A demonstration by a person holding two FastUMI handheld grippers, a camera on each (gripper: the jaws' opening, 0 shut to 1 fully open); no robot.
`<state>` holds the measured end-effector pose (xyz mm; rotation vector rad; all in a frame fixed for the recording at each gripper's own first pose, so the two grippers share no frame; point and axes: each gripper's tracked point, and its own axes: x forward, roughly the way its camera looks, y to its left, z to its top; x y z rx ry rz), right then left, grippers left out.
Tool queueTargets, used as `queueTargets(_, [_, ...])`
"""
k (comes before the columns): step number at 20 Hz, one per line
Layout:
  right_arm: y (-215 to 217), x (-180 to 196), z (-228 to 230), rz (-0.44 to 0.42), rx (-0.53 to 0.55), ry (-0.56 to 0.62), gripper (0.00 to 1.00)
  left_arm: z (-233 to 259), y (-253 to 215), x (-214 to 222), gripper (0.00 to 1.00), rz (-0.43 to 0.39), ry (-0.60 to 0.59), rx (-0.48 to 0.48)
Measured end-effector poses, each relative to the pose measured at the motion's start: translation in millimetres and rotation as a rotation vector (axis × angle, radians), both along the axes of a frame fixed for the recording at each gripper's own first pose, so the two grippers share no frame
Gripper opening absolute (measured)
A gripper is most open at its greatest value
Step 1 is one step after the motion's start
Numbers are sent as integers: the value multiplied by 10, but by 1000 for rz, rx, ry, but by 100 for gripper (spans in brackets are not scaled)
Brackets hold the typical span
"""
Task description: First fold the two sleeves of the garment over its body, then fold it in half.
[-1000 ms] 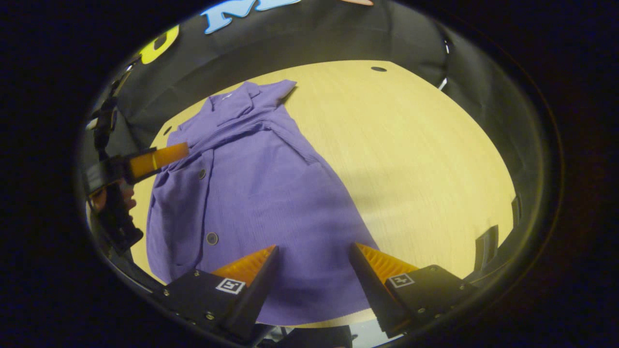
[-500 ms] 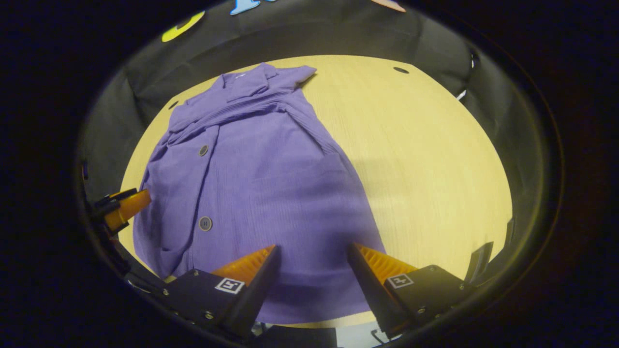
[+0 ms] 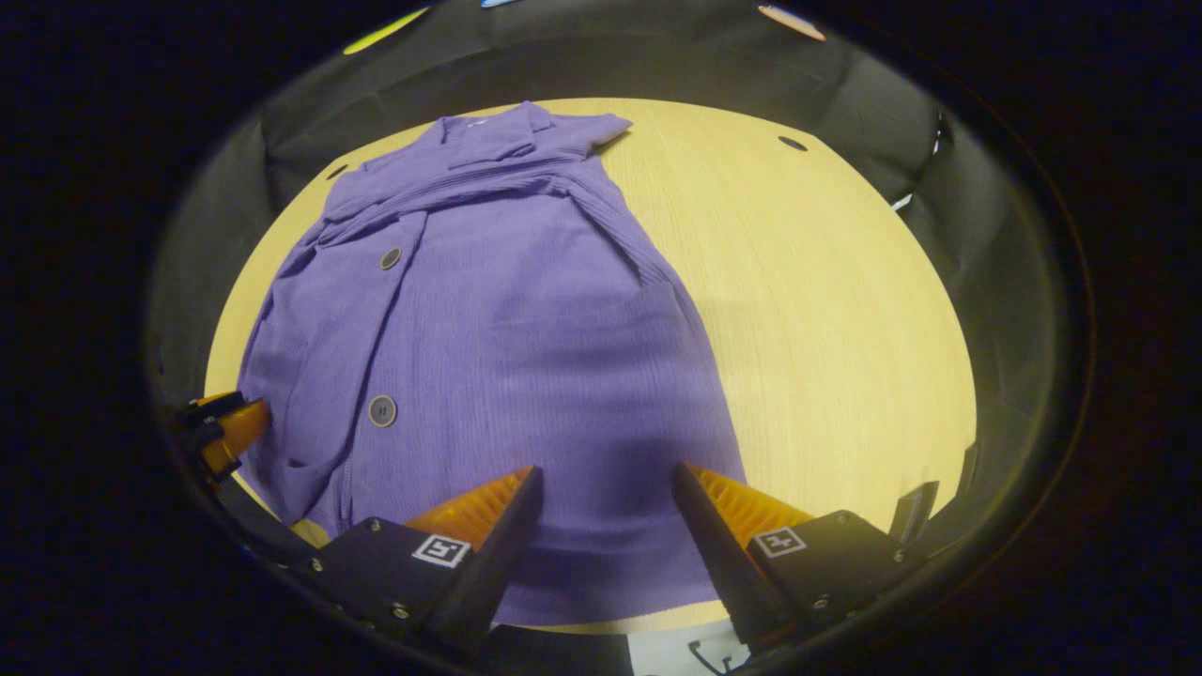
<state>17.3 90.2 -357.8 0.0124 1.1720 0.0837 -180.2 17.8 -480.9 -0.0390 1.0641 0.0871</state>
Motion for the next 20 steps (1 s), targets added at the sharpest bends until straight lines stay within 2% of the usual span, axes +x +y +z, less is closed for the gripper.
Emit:
queueTargets(5, [-1,-13,-13,-6,0,3,96,3,-37,14,84,41,-1,-53])
queueTargets(8, [14,-7,-21,7,2,-4,96,-24,-129,56,78,11,0,-50])
queueTargets(9, [36,-8,15,16,11,-23,93,-39,-172,63,63,4,2,-48])
queueTargets(11, [57,26,-5,20,25,-35,74,-26,-205,103,49,12,-22,-68])
queueTargets(12, [123,46,-2,-17,66,-49,74,-15,-212,131,48,36,-28,-76])
queueTargets(13, [133,66,29,-78,96,-40,43,8,-223,151,30,42,-32,-83])
queueTargets(14, [150,101,-10,-102,108,-18,13,-15,-227,141,27,51,-18,-87])
queueTargets(15, [154,98,-5,-106,115,-6,12,-21,-213,169,14,61,-17,-85])
queueTargets(16, [148,131,22,-100,117,-14,12,-25,-223,166,8,67,2,-82])
queueTargets(17, [151,195,2,-114,122,-16,12,-12,-232,200,8,62,-8,-78])
queueTargets(19, [175,183,27,-121,120,-13,1,0,-221,187,7,55,-18,-67])
queueTargets(20, [201,210,38,-134,135,-12,1,8,-207,201,7,52,-19,-53])
